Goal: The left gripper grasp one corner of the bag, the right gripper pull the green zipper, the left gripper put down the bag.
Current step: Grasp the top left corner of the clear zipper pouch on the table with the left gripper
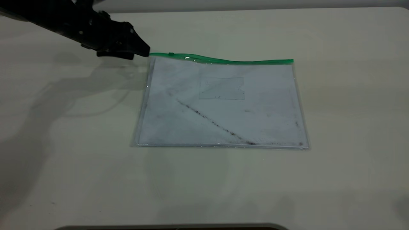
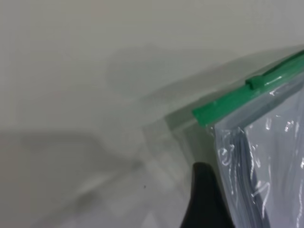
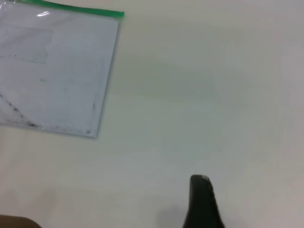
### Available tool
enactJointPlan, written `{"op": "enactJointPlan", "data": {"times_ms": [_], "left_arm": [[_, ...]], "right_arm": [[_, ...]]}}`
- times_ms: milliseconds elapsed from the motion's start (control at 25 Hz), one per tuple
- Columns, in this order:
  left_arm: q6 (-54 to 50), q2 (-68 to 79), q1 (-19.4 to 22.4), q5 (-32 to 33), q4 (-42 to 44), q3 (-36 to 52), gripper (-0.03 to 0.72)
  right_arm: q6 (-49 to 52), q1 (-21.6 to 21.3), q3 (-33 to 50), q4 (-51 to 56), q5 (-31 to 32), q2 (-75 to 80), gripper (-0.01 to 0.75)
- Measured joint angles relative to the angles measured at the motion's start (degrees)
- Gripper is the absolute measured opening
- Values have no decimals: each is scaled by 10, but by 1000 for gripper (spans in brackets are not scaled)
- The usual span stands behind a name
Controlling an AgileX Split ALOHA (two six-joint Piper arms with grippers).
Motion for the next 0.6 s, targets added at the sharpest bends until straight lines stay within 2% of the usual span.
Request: {"op": "enactJointPlan", "data": {"times_ms": [600], "left_arm": [[-4, 79, -33, 7, -23, -73, 573]], "right_arm": [[-1, 0, 0, 0, 0, 0, 561]]}}
